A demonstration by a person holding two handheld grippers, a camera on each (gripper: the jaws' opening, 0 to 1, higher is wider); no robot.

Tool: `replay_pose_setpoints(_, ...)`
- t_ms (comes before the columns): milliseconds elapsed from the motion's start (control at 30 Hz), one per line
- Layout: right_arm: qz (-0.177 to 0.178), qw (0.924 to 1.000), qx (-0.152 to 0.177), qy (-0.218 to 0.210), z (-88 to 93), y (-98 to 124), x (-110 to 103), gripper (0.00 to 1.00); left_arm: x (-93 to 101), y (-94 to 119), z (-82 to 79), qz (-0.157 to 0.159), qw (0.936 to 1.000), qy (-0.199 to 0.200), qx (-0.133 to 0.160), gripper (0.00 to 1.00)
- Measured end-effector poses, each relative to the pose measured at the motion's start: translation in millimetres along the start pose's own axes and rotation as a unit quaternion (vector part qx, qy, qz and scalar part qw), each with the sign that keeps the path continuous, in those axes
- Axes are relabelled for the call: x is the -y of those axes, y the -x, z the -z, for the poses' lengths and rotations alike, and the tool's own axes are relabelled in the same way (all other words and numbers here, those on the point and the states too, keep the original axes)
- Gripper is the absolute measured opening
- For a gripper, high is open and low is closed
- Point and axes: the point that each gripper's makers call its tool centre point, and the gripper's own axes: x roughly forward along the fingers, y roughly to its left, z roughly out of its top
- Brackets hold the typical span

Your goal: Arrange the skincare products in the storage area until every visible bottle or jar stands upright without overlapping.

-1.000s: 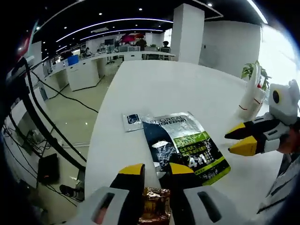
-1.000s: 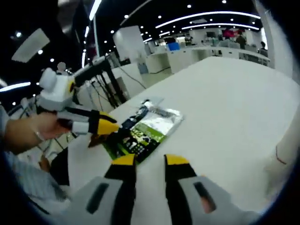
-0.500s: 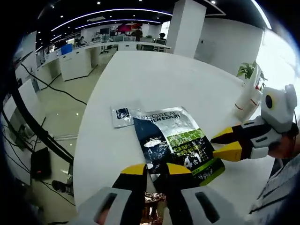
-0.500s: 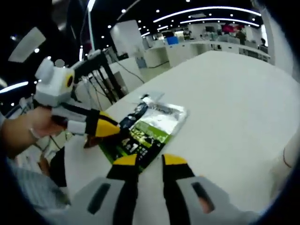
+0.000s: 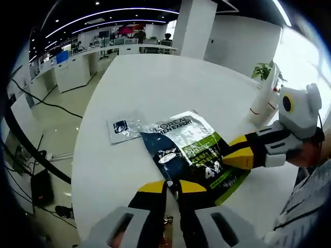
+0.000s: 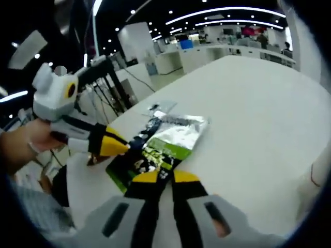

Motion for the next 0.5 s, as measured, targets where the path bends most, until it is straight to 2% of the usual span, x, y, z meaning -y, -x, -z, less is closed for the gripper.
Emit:
replay_pose_setpoints(100,0.001,1.0,0.0,0.0,0.0,0,1,0.05,1.7,0,-0.1,0.005,1.0,0.002,-0.001,0.06)
replay_pose_setpoints(233,0.005,1.0,0.0,0.006,-0.1,-1,3,0.03,9.8,1,0.1,0.041,0.9966,0.072,0.0,0.06)
replay_pose_setpoints(500,0.012,0.9997,0.004,0.019,-0.4,-1,3,0.02,10.2,6,-2.7,0.042,0.9973,0.06,0.001,0.05)
